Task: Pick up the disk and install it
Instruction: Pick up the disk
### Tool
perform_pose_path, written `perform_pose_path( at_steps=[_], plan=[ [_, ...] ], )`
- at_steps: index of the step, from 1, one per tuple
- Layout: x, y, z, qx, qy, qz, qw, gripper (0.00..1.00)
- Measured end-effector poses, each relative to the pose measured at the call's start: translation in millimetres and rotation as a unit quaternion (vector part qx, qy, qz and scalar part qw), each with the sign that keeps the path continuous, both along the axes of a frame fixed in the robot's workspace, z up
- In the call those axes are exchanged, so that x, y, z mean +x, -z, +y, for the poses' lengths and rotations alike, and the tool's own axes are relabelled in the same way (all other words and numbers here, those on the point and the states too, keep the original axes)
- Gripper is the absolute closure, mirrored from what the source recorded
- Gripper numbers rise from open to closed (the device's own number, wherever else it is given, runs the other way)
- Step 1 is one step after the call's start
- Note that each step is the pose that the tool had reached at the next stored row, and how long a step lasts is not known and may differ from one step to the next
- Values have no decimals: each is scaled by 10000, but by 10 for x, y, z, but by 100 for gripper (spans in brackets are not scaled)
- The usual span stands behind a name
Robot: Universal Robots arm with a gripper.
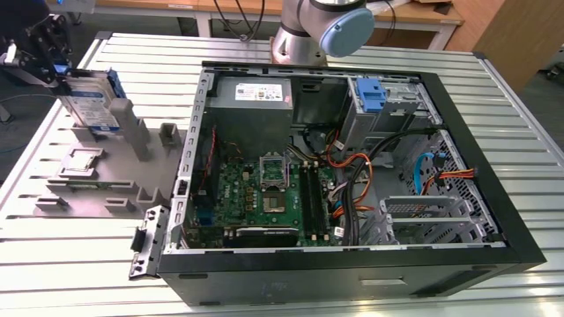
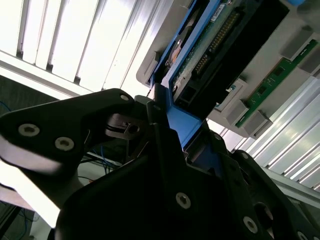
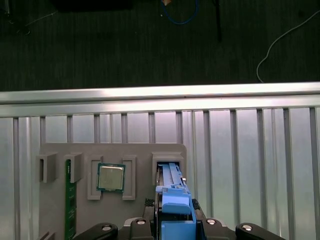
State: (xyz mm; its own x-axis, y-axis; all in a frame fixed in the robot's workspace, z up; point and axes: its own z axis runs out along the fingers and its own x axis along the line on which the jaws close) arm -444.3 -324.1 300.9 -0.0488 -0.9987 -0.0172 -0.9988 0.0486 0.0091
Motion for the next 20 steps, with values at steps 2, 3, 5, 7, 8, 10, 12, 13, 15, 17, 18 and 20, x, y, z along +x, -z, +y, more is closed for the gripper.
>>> perform_pose_path(
  at_steps=[2,3,5,7,8,10,12,13,15,17,18,20],
  plan=[
    [0,-3,0,0,0,1,10000,64],
    [0,-4,0,0,0,0,10000,64],
    [0,-8,0,0,0,1,10000,64],
    [0,-13,0,0,0,1,10000,64],
    [0,-16,0,0,0,1,10000,64],
    [0,-21,0,0,0,1,10000,64],
    [0,-27,0,0,0,0,10000,64],
    [0,-30,0,0,0,0,10000,64],
    [0,-36,0,0,0,0,10000,64],
    [0,-41,0,0,0,1,10000,64],
    [0,-43,0,0,0,1,10000,64],
    [0,-46,0,0,0,0,10000,64]
  ],
)
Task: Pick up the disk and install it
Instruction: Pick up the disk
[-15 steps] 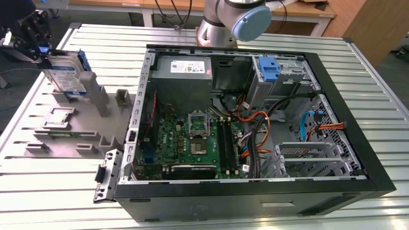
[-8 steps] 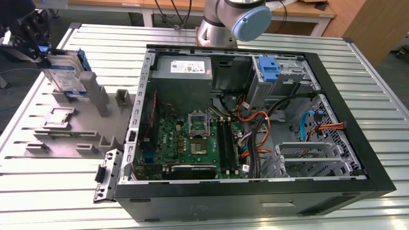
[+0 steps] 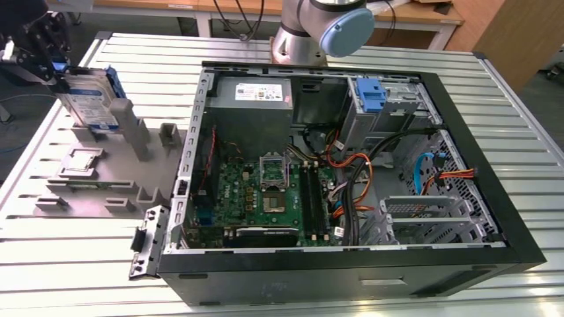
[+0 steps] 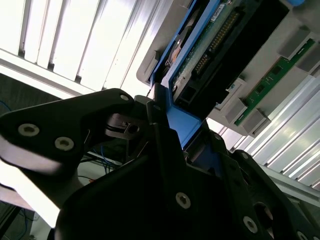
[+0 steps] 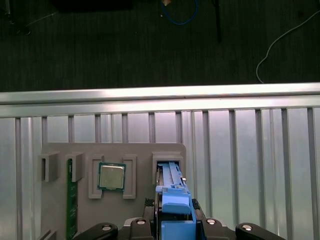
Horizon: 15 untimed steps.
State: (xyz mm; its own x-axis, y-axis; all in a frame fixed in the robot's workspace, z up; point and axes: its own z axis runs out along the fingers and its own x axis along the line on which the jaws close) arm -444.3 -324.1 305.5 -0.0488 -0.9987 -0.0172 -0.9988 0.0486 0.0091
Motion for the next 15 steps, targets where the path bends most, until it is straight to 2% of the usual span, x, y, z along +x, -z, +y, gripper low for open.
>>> perform_pose_path(
  at_steps=[15],
  plan=[
    [0,-34,0,0,0,1,10000,64]
  ],
)
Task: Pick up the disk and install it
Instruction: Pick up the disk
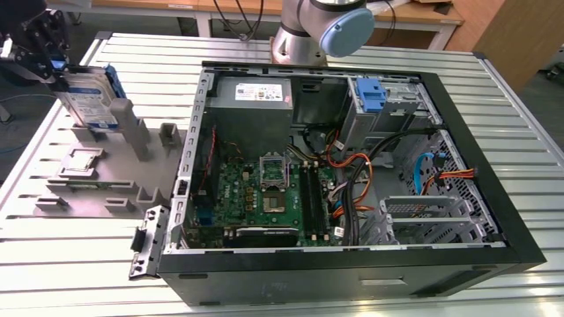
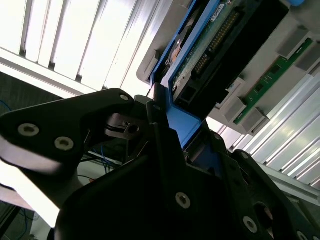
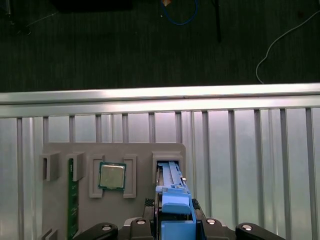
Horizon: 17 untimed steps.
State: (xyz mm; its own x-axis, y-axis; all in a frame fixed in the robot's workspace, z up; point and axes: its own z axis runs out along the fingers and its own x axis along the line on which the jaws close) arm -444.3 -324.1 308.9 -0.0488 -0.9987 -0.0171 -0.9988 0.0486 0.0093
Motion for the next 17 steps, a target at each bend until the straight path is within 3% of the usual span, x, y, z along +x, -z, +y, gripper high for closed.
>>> perform_pose_path(
  at_steps=[17],
  plan=[
    [0,-47,0,0,0,0,10000,64]
  ],
)
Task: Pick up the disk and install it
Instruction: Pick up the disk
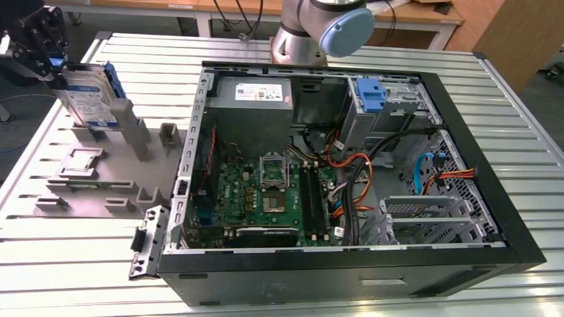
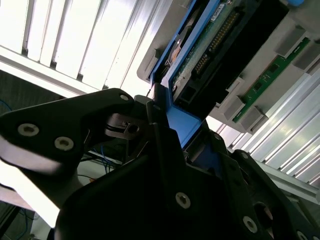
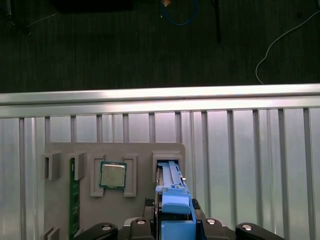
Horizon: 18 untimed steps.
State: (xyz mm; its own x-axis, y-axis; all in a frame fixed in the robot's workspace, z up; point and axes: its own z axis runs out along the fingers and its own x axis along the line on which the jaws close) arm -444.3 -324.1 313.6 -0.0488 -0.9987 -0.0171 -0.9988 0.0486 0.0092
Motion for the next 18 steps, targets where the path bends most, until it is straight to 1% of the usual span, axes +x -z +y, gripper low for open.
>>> perform_pose_path(
  at_steps=[7,18],
  plan=[
    [0,-26,0,1,0,-1,10000,64],
    [0,-47,0,0,0,0,10000,64]
  ],
)
